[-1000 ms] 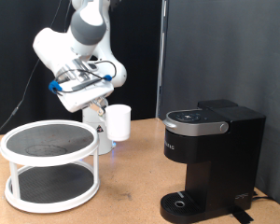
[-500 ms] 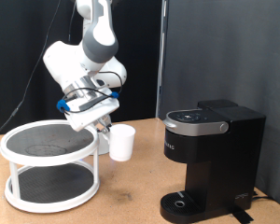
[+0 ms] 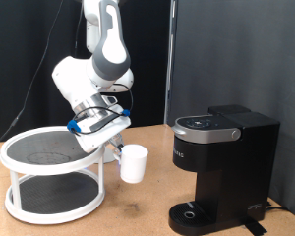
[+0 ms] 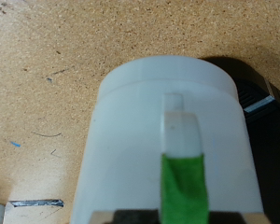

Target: Make a cup of coffee with the keurig machine

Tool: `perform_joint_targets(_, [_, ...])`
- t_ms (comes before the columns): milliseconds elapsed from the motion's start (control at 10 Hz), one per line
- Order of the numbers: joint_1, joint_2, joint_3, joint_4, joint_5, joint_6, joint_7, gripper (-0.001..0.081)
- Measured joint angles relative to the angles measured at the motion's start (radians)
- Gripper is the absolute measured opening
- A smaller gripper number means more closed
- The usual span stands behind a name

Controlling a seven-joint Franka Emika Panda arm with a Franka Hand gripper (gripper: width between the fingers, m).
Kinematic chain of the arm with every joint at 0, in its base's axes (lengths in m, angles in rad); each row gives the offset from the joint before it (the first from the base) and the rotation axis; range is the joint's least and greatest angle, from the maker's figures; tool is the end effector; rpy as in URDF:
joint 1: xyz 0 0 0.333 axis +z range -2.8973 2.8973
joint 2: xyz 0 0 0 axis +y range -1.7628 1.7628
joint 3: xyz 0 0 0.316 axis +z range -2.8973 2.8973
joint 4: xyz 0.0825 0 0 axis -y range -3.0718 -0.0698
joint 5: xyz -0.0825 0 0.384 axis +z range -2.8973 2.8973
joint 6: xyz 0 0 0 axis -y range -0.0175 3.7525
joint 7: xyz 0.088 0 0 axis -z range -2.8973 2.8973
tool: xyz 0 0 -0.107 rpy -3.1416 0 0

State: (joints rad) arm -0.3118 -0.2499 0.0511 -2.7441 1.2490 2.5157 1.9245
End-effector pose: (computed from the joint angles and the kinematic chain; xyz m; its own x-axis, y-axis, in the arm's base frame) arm 0.3693 -0.1081 0.2944 -0.8816 0.1996 -0.4277 -0.0351 0.8760 0.4811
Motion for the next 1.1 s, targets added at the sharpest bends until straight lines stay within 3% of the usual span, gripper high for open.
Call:
perform_joint_targets(400, [0.018,0.076,0.048,0.031,0.098,0.056,-0.055,0.0007])
perform_joint_targets(1100, [0.072,0.154,0.164,0.050,0.410,0.151,-0.281,0.0007])
